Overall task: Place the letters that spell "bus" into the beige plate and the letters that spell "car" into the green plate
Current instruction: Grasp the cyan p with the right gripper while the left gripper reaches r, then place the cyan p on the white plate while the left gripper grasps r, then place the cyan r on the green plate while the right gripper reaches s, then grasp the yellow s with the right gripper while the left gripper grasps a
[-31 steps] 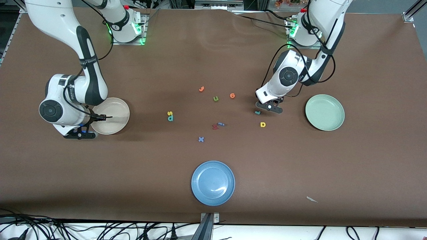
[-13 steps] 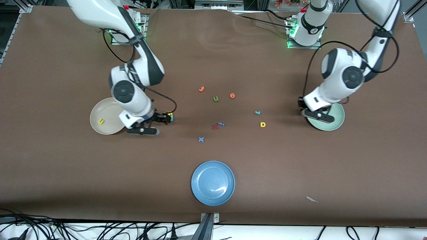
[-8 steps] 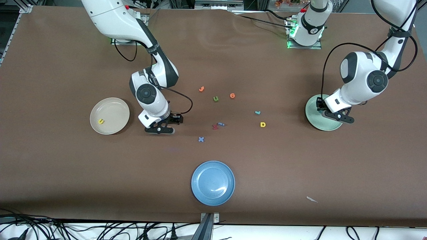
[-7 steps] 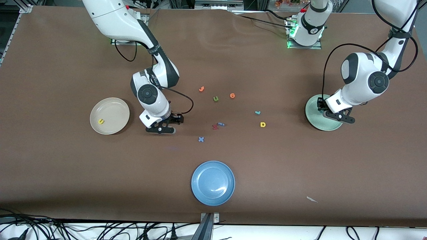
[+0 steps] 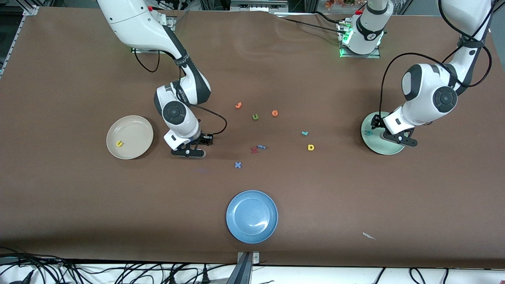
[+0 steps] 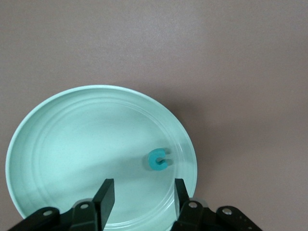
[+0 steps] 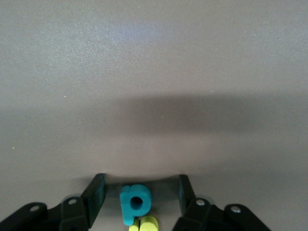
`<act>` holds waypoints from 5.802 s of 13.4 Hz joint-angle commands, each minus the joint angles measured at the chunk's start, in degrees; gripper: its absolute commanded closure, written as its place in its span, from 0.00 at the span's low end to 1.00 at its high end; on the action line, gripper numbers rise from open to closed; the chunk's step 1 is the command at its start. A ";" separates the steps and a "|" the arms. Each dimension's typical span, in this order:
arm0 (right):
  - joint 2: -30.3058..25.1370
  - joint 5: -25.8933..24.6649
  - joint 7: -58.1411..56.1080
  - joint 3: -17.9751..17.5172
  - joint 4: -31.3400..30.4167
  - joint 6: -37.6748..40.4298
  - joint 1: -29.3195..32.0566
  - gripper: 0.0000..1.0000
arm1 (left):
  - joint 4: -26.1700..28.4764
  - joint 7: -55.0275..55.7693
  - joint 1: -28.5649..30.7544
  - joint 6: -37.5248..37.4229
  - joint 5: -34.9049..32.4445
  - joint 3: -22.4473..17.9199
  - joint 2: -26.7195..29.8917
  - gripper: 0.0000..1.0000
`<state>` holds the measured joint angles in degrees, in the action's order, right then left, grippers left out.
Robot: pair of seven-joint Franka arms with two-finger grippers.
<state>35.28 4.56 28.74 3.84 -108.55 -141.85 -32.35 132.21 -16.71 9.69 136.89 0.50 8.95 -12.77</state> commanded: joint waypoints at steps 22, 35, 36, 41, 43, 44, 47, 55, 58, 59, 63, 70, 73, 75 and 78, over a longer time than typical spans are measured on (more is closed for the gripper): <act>-6.00 0.36 -1.48 5.99 7.02 20.79 0.36 0.84 | -16.21 26.46 -28.93 6.64 11.28 -0.16 -18.52 0.26; -2.24 2.74 -30.49 19.89 1.33 19.51 7.13 0.81 | -11.98 26.47 -29.46 6.28 11.10 -0.16 -16.77 0.68; -1.88 2.74 -30.49 19.89 1.33 19.51 7.13 0.76 | -12.07 26.38 -29.46 6.20 11.10 -0.16 -16.68 0.72; -4.15 2.91 -29.53 19.72 2.38 21.52 6.78 0.01 | -12.33 26.29 -29.46 6.20 11.10 -0.16 -16.68 0.78; -5.83 3.97 -27.25 19.63 3.87 24.33 6.34 0.00 | -12.42 26.20 -29.37 5.85 11.10 -0.16 -15.89 0.93; -6.44 3.97 -25.50 19.54 4.66 25.56 5.99 0.00 | -12.42 26.20 -29.20 4.80 11.10 -0.16 -15.10 0.98; -10.04 3.97 -19.53 19.45 5.28 27.24 3.27 0.00 | -12.59 26.03 -26.92 0.85 9.00 -0.78 -11.41 1.00; -9.71 3.97 6.13 10.24 4.15 22.26 -2.71 0.01 | -8.04 4.70 -8.91 -7.95 0.47 -1.30 -0.95 1.00; -7.16 3.97 8.70 6.89 2.04 17.33 -2.80 0.01 | -3.30 -0.68 -7.40 -7.69 0.29 -5.16 1.07 1.00; -6.63 4.05 8.88 6.19 0.20 14.88 -2.80 0.01 | -2.58 -1.13 -6.97 -7.43 0.29 -6.22 1.08 0.92; -6.10 4.06 9.15 3.02 -6.49 4.32 -2.80 0.01 | -2.66 -0.60 -7.14 -6.55 0.29 -6.23 0.90 0.31; -3.64 3.44 3.45 1.52 -7.29 -0.79 -2.98 0.11 | -8.10 3.60 -14.33 -0.85 6.68 -3.86 -3.83 0.29; -3.46 3.44 2.99 1.52 -7.29 -0.97 -2.98 0.22 | -12.67 8.08 -19.43 0.40 9.43 -3.50 -7.87 0.29; -3.37 3.44 2.99 1.52 -7.29 -0.97 -2.89 0.36 | -16.18 13.17 -22.76 0.40 9.43 -3.50 -11.03 0.28; -3.37 3.44 2.99 1.52 -7.29 -0.88 -2.89 0.54 | -19.97 17.93 -26.11 1.88 9.61 -3.50 -15.17 0.28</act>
<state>31.58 8.01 32.66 5.63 -114.88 -141.76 -35.38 115.86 -0.82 -14.73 137.89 8.89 6.03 -24.54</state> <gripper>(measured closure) 0.432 0.278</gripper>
